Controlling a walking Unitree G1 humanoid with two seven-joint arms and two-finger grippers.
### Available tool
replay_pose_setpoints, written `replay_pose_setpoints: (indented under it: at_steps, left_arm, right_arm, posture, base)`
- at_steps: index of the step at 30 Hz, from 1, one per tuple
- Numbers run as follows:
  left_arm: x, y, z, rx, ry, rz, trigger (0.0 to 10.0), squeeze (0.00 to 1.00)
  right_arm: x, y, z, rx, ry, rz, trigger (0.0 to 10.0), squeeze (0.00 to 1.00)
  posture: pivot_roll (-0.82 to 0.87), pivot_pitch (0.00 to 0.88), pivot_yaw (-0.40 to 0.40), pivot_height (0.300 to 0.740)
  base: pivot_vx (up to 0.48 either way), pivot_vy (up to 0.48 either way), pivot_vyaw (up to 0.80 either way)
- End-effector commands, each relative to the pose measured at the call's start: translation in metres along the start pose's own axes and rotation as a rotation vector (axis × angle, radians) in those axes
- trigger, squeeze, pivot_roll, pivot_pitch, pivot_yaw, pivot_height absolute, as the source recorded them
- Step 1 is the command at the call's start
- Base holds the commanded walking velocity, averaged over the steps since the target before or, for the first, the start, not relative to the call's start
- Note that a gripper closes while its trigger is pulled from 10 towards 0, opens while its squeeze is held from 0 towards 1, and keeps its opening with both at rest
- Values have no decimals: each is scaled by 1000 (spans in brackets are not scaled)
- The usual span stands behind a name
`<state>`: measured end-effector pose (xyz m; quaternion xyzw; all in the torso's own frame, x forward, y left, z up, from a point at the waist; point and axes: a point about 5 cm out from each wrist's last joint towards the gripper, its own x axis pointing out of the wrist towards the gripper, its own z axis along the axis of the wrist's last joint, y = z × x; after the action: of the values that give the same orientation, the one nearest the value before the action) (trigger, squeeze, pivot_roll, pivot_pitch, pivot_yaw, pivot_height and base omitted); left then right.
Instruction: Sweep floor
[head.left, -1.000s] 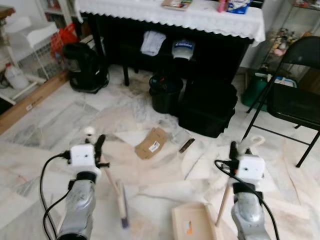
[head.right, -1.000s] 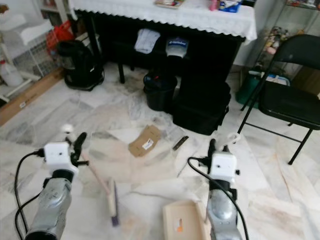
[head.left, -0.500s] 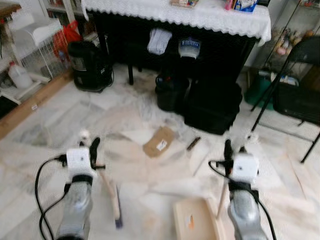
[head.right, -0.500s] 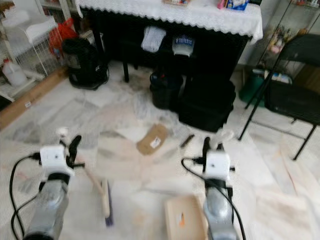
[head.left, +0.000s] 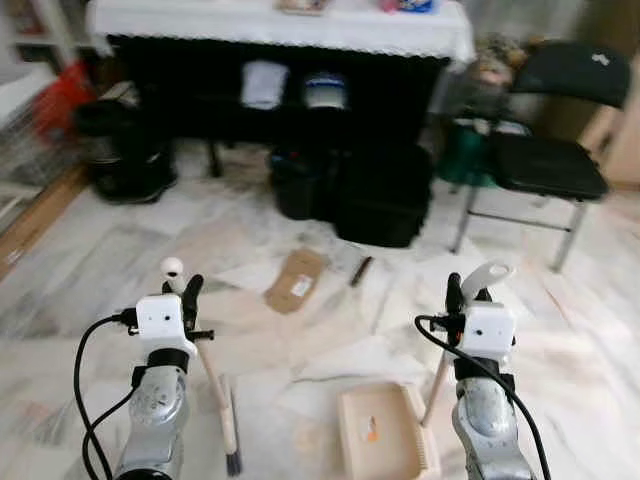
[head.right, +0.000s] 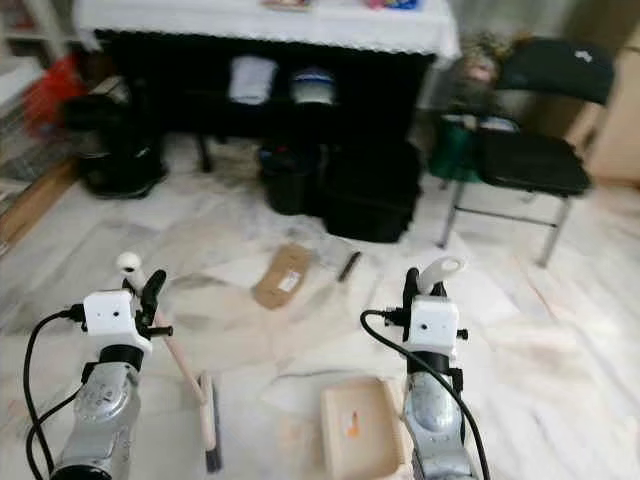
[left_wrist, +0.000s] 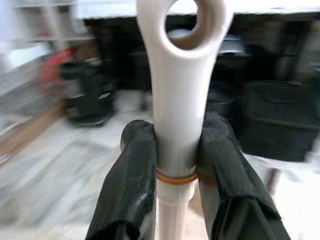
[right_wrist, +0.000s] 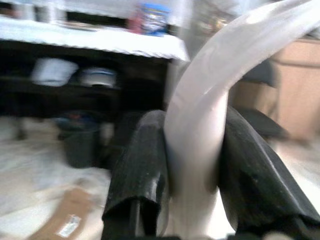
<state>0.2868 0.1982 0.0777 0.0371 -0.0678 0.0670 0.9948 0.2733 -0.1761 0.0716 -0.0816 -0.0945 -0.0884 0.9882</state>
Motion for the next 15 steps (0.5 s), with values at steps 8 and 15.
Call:
replay_pose_setpoints:
  at_steps: [8,15]
  left_arm:
    - [3,-5,7,-13,-46,-11,10000,27]
    - [4,-6,7,-16,-47,-9,10000,27]
  right_arm:
    - [2,-2,3,-10,-29,-3,10000,0]
    - [4,0,4,-11,-34,1,10000,0]
  posture:
    - [-32,98,-20,740]
    - [-31,96,-22,740]
  base:
    - [0,272,-485]
    - [0,273,0]
